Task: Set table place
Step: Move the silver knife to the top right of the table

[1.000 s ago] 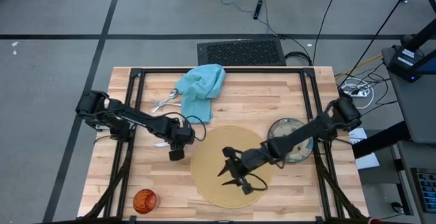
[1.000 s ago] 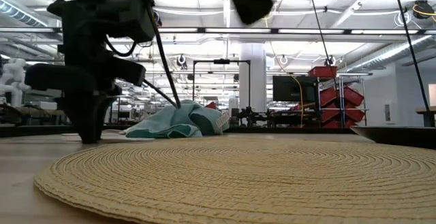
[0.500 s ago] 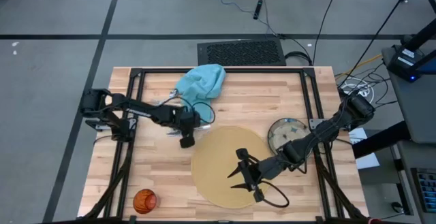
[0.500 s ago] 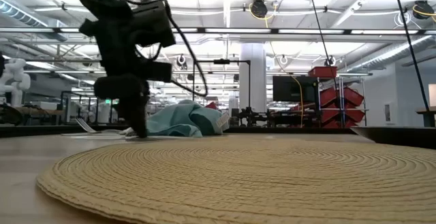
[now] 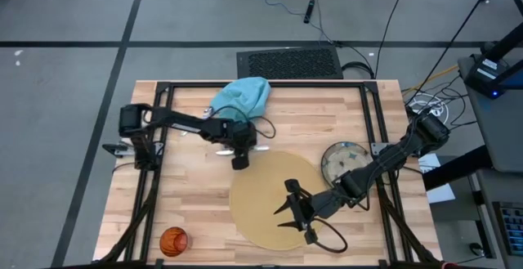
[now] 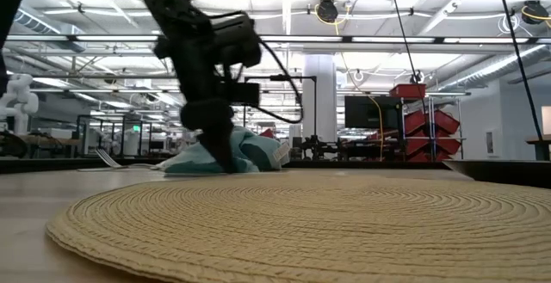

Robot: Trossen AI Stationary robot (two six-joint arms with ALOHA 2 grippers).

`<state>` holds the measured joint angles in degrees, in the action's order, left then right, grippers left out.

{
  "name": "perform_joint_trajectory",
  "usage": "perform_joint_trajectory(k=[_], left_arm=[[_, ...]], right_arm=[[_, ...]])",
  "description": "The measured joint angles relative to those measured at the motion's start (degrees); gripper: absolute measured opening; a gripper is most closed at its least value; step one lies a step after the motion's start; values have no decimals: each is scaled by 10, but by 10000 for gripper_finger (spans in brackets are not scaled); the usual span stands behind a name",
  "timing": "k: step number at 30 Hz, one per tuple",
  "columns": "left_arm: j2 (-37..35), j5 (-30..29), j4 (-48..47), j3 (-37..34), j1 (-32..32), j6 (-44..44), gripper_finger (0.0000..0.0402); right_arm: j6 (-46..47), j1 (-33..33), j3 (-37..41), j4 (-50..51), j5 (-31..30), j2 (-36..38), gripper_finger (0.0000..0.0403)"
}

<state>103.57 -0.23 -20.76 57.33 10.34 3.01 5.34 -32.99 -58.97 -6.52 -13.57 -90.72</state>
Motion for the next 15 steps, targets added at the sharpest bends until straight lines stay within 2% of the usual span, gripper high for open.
perform_joint_trajectory(k=[10,15], left_arm=[[114,36,-5,148,36,41,1],[151,52,-26,218,55,55,1]], right_arm=[[14,-14,0,0,-4,0,155],[19,-27,0,7,-28,3,155]])
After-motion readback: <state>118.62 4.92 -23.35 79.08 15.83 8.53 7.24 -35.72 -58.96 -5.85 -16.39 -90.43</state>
